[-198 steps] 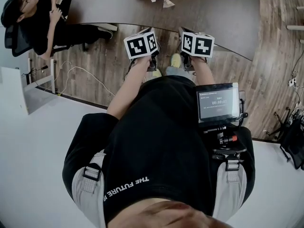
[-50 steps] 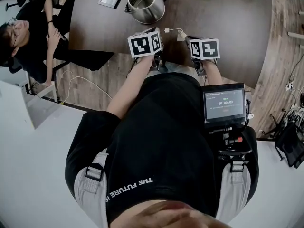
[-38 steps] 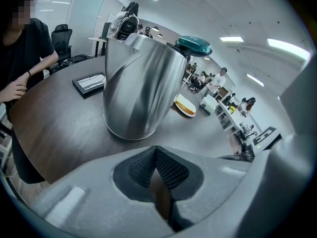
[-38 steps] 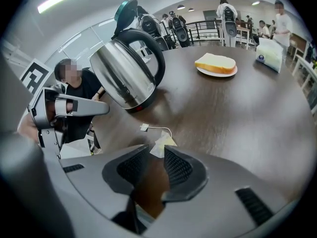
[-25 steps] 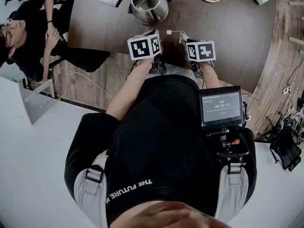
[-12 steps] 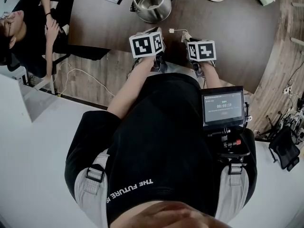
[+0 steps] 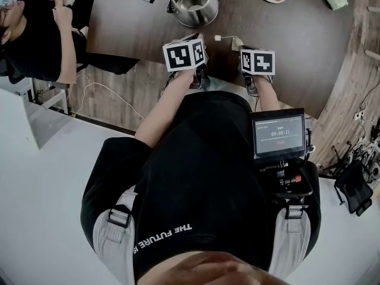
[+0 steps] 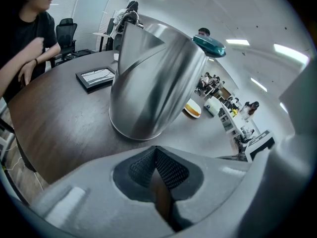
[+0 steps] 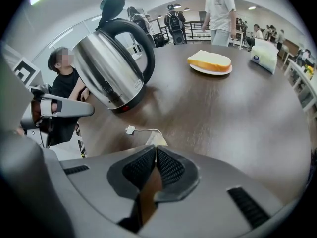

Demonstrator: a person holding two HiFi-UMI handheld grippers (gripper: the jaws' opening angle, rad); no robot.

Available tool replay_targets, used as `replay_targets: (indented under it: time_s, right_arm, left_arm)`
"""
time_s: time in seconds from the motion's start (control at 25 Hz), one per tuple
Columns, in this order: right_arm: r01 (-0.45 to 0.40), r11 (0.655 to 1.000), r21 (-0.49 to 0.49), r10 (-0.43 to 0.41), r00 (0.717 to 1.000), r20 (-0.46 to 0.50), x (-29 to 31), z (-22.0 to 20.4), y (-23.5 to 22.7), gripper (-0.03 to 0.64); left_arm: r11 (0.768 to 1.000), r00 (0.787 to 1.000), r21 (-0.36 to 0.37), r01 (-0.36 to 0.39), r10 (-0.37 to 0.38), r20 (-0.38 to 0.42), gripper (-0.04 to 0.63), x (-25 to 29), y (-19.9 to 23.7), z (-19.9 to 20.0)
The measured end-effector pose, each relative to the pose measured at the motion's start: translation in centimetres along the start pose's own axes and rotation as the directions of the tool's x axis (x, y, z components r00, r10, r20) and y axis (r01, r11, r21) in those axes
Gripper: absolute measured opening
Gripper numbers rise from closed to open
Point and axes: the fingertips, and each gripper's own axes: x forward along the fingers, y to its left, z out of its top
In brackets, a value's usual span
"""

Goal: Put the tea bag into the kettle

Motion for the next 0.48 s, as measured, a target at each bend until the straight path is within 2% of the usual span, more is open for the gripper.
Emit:
replay_targets:
  time_s: [0.48]
  right_arm:
    - [-0.024,1.000,0.011,0.023,1.000,0.020,-0.57,0.90,0.04,0.009]
  left_arm:
    - [1.000,1.000,0.004,0.007,-0.007,0.001,0.000,0.09,-0.36,0.30]
